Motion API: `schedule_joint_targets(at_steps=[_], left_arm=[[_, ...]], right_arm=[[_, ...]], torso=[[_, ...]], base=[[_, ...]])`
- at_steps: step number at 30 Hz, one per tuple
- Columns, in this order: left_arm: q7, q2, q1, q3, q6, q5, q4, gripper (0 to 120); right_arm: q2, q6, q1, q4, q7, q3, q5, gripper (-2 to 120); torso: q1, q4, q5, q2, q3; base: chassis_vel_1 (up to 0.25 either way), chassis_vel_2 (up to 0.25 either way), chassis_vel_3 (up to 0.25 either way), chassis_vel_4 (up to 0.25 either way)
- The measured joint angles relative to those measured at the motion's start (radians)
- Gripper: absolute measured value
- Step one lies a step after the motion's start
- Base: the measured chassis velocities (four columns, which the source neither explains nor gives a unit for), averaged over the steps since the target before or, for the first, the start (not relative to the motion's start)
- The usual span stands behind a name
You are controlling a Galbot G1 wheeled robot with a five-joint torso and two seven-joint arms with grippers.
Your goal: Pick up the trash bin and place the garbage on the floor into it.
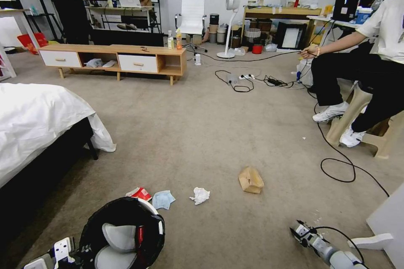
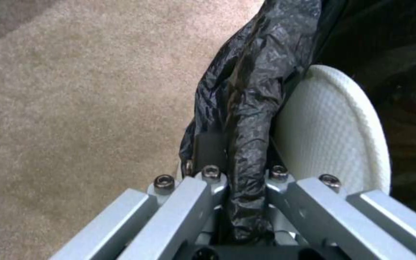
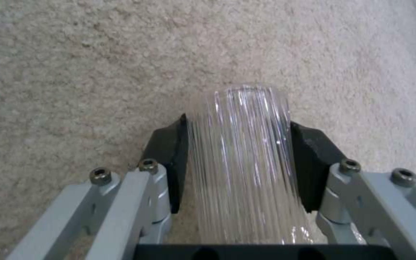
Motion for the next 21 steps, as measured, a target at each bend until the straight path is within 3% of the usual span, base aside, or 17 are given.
schedule_joint_targets(at_steps=[3,4,6,12,13,16,21], left_arm=[[0.0,-0.001,-0.002,0.003,0.0,0.001,0.0,2],[0.0,-0.002,-0.002,0.004,0.0,0.001,0.0,2],[-0.001,-0.003,-0.004,0.007,0.001,0.003,0.0,2],[-0.003,-0.007,-0.011,0.015,0.004,0.006,0.0,2],[-0.005,-0.008,-0.014,0.018,0.005,0.008,-0.001,2],[-0.005,-0.01,-0.018,0.024,0.005,0.009,-0.001,2],[-0.008,-0.014,-0.027,0.035,0.01,0.01,-0.004,2]], right_arm=[[-0.006,0.001,-0.01,0.016,0.0,0.0,0.0,43],[-0.02,0.001,-0.027,0.037,0.0,0.0,0.009,43],[-0.047,-0.001,-0.061,0.081,-0.001,-0.002,0.041,43],[-0.117,-0.038,-0.152,0.236,-0.051,-0.017,0.169,42],[-0.141,-0.056,-0.174,0.291,-0.055,-0.017,0.205,41],[-0.162,-0.061,-0.191,0.344,-0.054,-0.013,0.232,41],[-0.198,-0.075,-0.222,0.427,-0.047,-0.005,0.287,41]], torso=[[0.0,0.0007,0.0012,0.0,0.0],[0.0,0.0024,0.0032,0.0,0.0],[0.0,0.0029,0.0061,-0.001,0.001],[0.0,0.0009,0.0078,-0.001,0.001],[0.0,-0.0006,0.0064,-0.001,0.001],[0.0,0.0003,0.0038,-0.001,0.001],[0.0,0.0006,0.0035,-0.001,0.001]], base=[[0.0,0.0,0.0,0.0],[0.0,0.0,0.0,0.0],[0.0,0.0,0.0,0.0],[0.004,0.009,0.006,0.004],[0.0,0.0,0.0,0.0],[0.0,0.0,0.0,0.0],[0.0,0.0,0.0,0.0]])
